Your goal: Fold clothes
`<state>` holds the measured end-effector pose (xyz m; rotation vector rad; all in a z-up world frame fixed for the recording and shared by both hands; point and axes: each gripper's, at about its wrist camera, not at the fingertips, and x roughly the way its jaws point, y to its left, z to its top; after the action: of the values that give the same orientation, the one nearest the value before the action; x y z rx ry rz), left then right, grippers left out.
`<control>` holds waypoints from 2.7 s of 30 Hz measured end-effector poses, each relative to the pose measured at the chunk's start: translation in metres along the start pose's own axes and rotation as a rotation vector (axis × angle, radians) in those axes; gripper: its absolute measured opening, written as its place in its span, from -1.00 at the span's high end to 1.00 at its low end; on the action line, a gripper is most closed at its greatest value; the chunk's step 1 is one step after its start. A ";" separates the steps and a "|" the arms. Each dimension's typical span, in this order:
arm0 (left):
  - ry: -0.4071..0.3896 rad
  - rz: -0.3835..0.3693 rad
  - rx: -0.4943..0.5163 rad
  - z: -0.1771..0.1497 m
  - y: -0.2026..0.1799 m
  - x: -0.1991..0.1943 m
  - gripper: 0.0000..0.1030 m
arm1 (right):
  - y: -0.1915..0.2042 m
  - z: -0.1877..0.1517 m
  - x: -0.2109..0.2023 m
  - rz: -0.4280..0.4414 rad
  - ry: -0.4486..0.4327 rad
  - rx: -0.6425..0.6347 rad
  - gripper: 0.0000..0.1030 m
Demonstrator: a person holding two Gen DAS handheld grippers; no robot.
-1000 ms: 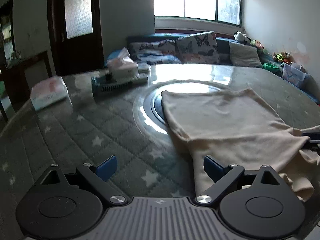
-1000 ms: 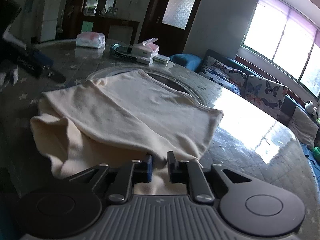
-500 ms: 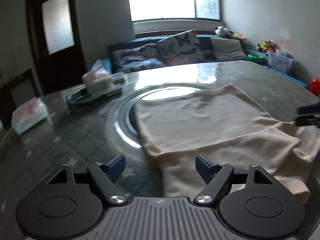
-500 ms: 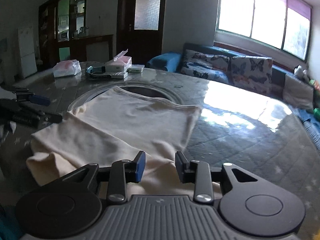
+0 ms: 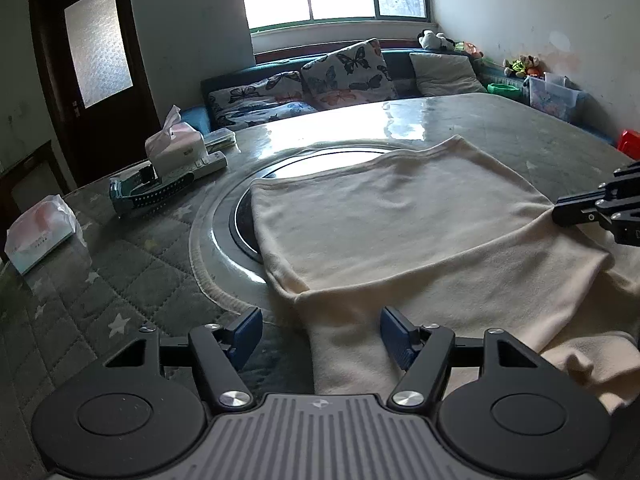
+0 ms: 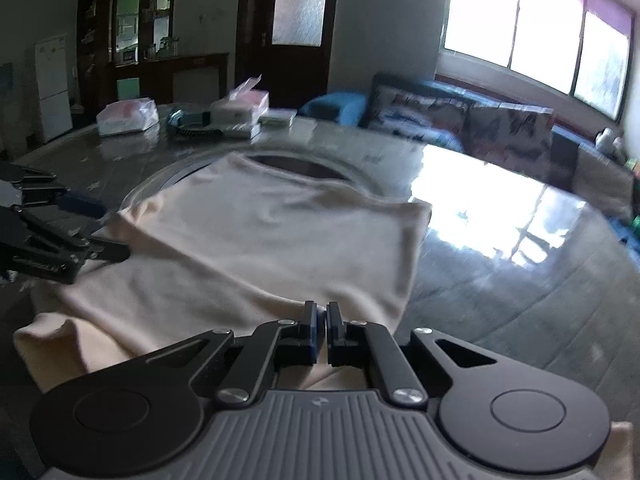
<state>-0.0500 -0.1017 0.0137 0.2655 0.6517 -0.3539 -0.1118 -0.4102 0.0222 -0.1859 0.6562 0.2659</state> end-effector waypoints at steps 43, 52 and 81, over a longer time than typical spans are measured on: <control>0.002 -0.195 0.195 0.028 -0.117 0.007 -0.58 | -0.113 -0.091 -0.077 -0.518 0.065 0.302 0.14; 0.003 -0.194 0.195 0.028 -0.116 0.008 -0.58 | -0.140 -0.106 -0.079 -0.478 0.062 0.454 0.18; -0.036 -0.109 0.065 0.022 -0.059 -0.016 -0.90 | -0.044 0.044 -0.106 -0.026 -0.232 0.163 0.83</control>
<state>-0.0731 -0.1596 0.0330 0.2857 0.6209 -0.4838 -0.1541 -0.4603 0.1262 -0.0062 0.4420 0.2040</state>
